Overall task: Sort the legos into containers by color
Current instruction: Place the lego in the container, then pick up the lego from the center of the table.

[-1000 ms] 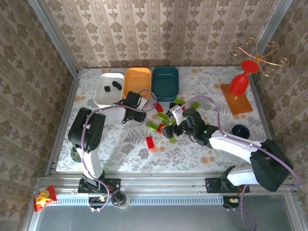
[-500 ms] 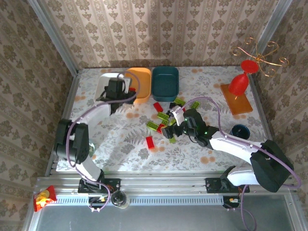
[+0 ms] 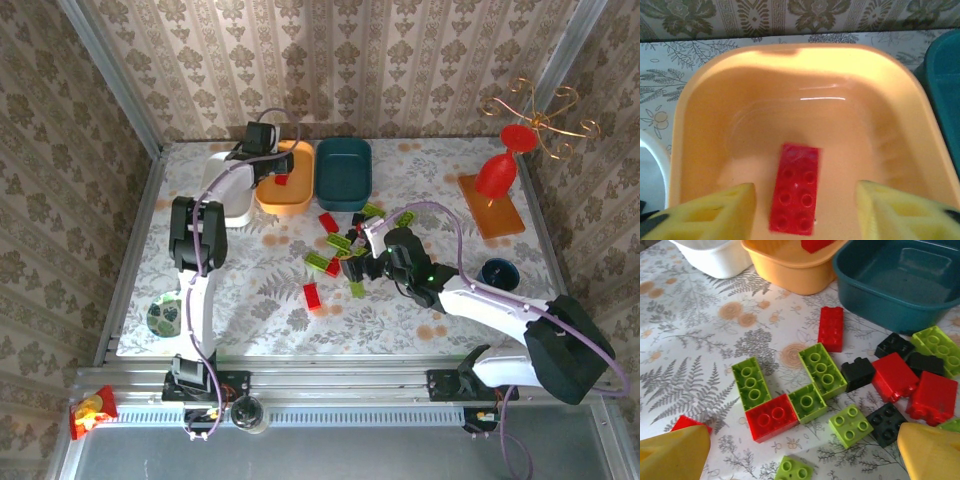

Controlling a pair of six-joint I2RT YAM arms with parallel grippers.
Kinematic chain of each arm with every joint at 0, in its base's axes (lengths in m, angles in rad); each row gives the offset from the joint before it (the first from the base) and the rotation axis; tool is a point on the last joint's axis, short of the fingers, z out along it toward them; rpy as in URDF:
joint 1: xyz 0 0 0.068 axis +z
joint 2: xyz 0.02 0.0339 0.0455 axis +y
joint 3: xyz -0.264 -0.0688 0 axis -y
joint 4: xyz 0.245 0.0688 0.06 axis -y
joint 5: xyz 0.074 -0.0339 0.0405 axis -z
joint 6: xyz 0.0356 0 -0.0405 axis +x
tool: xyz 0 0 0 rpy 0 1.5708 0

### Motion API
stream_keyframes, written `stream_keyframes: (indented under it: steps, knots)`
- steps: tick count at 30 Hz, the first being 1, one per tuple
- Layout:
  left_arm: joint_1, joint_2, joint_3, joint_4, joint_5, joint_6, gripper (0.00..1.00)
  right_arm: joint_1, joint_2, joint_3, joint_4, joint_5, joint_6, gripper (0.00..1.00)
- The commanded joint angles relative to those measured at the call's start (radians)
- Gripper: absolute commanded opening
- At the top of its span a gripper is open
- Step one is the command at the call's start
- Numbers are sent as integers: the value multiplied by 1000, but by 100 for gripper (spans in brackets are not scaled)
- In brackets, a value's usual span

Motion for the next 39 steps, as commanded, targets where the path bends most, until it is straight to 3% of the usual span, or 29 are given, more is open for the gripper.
stream_keyframes:
  steps: [1, 5, 12, 18, 29, 39]
  knots:
    - [5, -83, 21, -51, 33, -8, 64, -4, 30, 20, 0, 91, 41, 96]
    - [2, -267, -220, 74, 111, -52, 69, 7, 102, 102, -65, 110, 89, 93]
    - [-28, -687, -897, 499, 203, -199, 78, 15, 370, 356, -235, 138, 165, 87]
    - [-50, -867, -1211, 649, 222, -374, 79, 14, 633, 636, -366, 191, 140, 80]
    - [-67, -1201, -1386, 407, 92, -305, 81, -7, 939, 994, -529, 242, 100, 65]
    - [-62, -1253, -1394, 372, 64, -233, 81, -4, 1006, 1081, -553, 145, 62, 40]
